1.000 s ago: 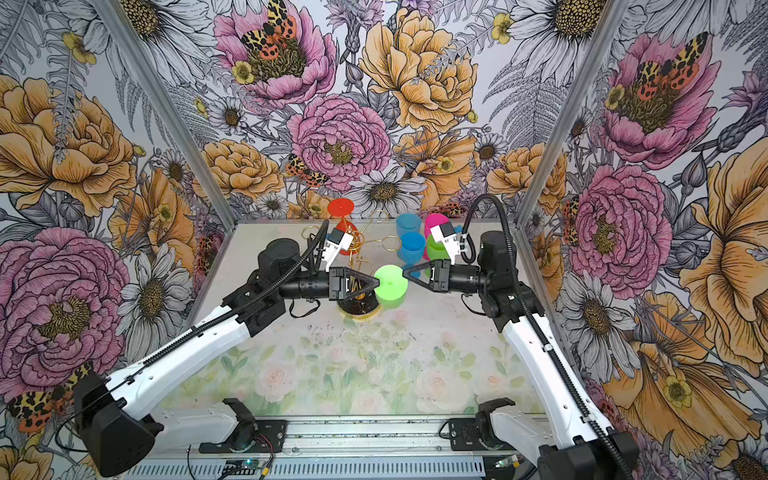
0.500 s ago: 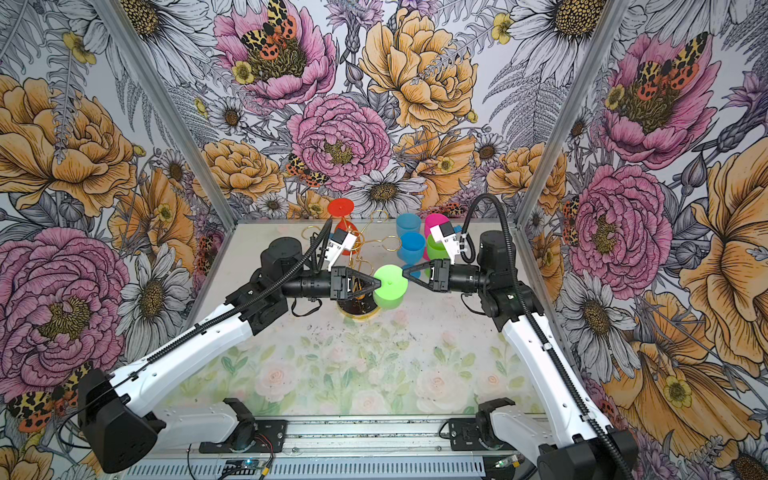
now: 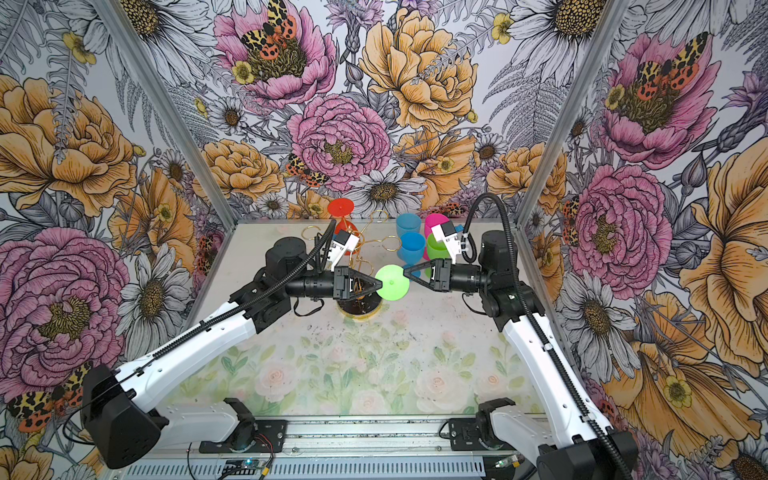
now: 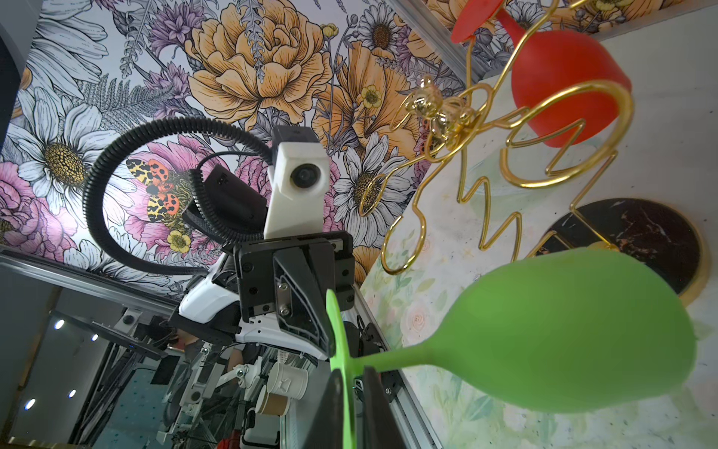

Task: Take the wine glass off the wine glass rack
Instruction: 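Open the right gripper to release the green glass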

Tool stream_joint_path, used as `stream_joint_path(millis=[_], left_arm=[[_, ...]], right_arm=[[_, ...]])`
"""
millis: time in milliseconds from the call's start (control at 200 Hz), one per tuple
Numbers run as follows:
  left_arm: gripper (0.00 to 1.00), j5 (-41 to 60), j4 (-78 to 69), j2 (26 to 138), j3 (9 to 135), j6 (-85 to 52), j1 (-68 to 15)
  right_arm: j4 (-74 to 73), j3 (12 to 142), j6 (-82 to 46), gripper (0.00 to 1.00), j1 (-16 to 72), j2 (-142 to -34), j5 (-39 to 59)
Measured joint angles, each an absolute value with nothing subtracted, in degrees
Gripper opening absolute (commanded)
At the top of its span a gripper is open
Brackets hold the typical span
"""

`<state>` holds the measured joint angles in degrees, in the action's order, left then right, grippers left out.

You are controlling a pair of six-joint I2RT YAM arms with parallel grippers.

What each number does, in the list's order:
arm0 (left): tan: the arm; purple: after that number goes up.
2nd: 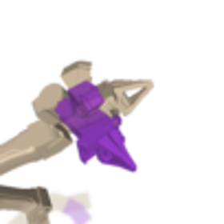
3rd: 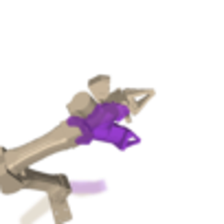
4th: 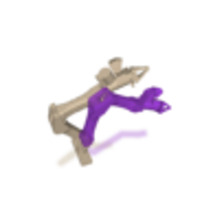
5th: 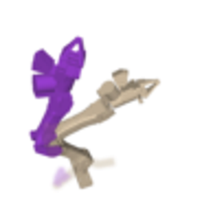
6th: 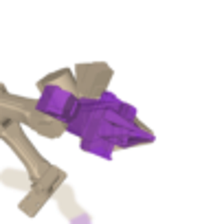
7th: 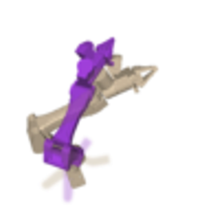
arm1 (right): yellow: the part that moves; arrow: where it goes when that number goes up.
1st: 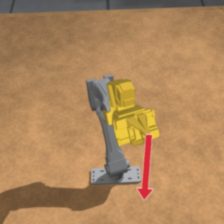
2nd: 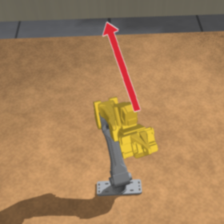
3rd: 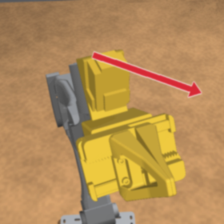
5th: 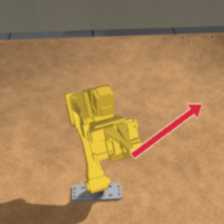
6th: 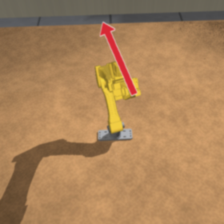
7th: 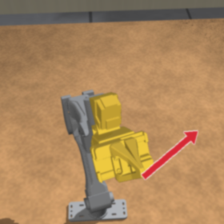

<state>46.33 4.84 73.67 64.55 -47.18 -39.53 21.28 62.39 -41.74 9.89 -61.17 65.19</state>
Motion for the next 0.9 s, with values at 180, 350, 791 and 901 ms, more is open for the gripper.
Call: stream_joint_path(millis=[180, 350, 791, 901], left_arm=[[0.00, 47.75, 4.38, 74.11, 65.95, -47.16, -39.97], [0.00, 48.07, 4.43, 74.13, 66.11, -46.57, -40.12], [0.00, 37.15, 23.18, 74.74, 74.13, -23.14, -50.09], [0.00, 32.88, 26.46, 74.67, 73.78, -16.34, -52.27]], right_arm=[[21.15, 62.39, -42.50, 0.45, 4.89, -59.22, 64.71], [21.37, 62.39, -44.56, 0.50, -0.67, -58.85, 62.50], [44.31, 70.46, -32.34, 0.53, -2.98, -63.26, 37.80], [50.00, 72.73, -28.69, 0.53, -2.76, -65.10, 31.48]])
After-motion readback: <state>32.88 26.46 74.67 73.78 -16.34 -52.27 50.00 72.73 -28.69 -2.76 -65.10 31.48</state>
